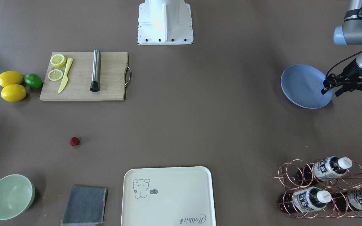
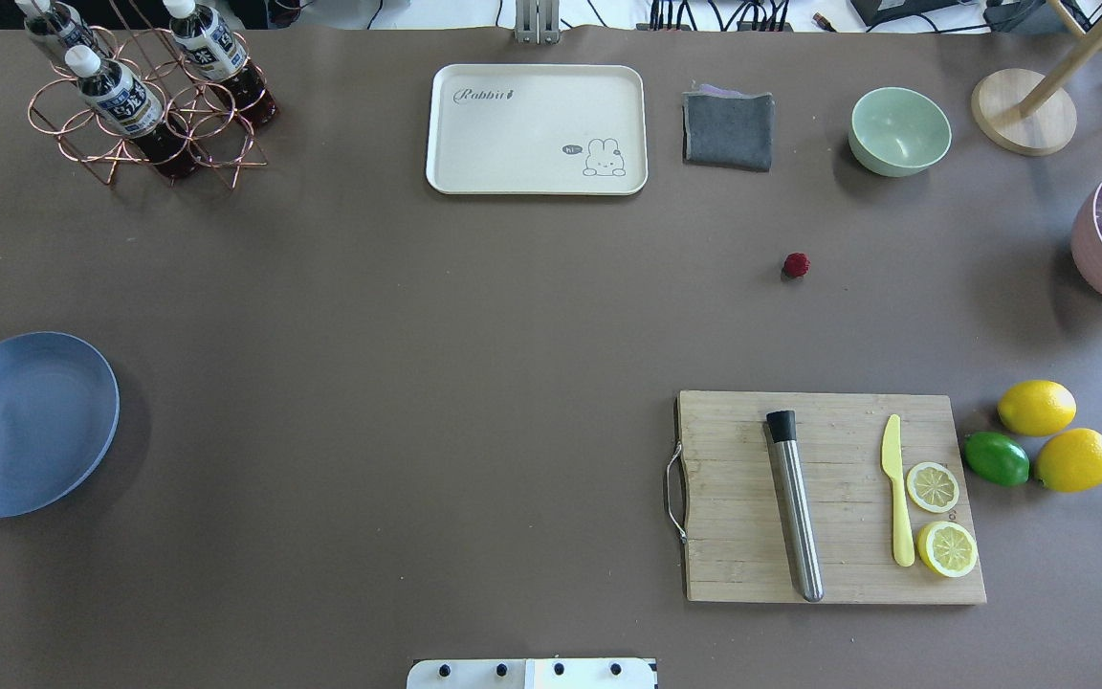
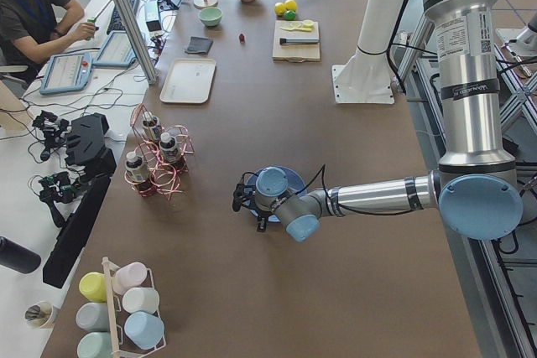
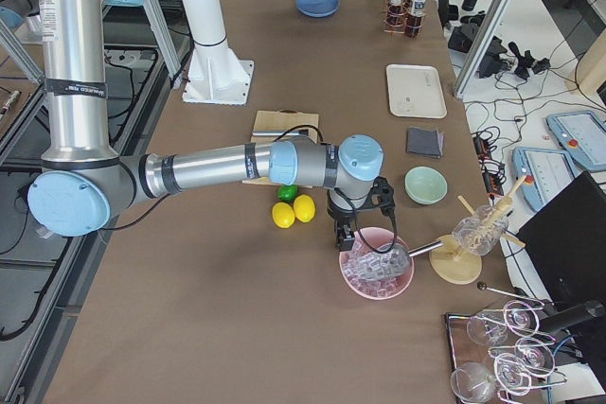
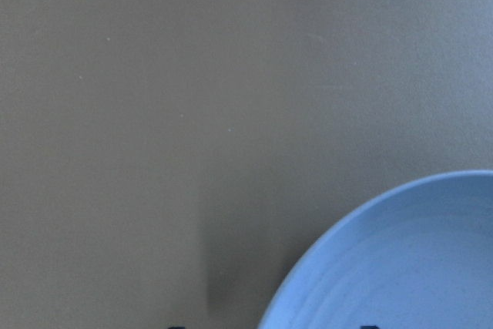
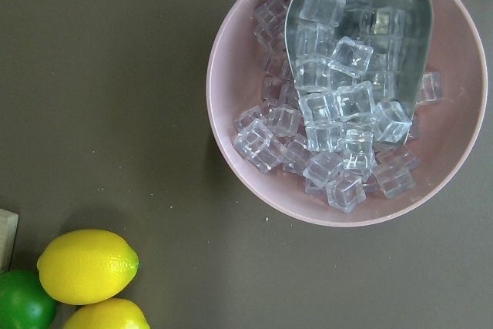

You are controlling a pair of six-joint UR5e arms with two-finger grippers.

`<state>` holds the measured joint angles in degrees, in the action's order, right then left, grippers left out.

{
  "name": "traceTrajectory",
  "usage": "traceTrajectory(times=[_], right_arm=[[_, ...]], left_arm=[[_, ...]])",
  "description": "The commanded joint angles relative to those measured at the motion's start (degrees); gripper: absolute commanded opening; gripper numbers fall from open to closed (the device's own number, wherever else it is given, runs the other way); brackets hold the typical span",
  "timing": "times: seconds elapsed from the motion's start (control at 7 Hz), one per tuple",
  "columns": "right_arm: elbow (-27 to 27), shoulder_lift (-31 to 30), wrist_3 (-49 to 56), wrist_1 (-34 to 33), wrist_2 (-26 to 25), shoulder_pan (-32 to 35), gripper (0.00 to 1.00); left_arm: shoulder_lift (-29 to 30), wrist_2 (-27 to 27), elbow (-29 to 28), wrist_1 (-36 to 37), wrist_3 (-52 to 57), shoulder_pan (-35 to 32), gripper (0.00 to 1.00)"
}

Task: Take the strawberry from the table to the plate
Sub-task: 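Lower the left gripper to the rim of the light blue plate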

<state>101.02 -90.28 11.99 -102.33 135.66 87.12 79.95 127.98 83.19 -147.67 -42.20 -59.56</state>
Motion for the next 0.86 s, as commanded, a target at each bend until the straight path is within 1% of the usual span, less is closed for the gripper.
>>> traceTrajectory(times=[0.0,0.14,0.29,0.43,0.71], right_arm=[[-0.2,-0.1,0.0,1.2,0.0,0.0,1.0],[-0.3,-0.2,0.0,1.2,0.0,0.0,1.0],[-0.3,-0.2,-0.1,1.2,0.1,0.0,1.0],[-0.4,-0.2,0.0,1.2,0.1,-0.1,1.0],[-0.2,-0.1,0.0,1.2,0.0,0.0,1.0]], left_arm=[[-0.2,-0.2,0.0,-0.1,-0.1,0.9,0.5],[-0.2,-0.2,0.0,-0.1,-0.6,1.4,0.36],[-0.2,-0.2,0.0,-0.1,-0.7,1.5,0.0],[-0.8,-0.2,0.1,-0.1,-0.5,1.4,0.0],[-0.3,1.5,1.7,0.2,-0.8,0.9,0.0]])
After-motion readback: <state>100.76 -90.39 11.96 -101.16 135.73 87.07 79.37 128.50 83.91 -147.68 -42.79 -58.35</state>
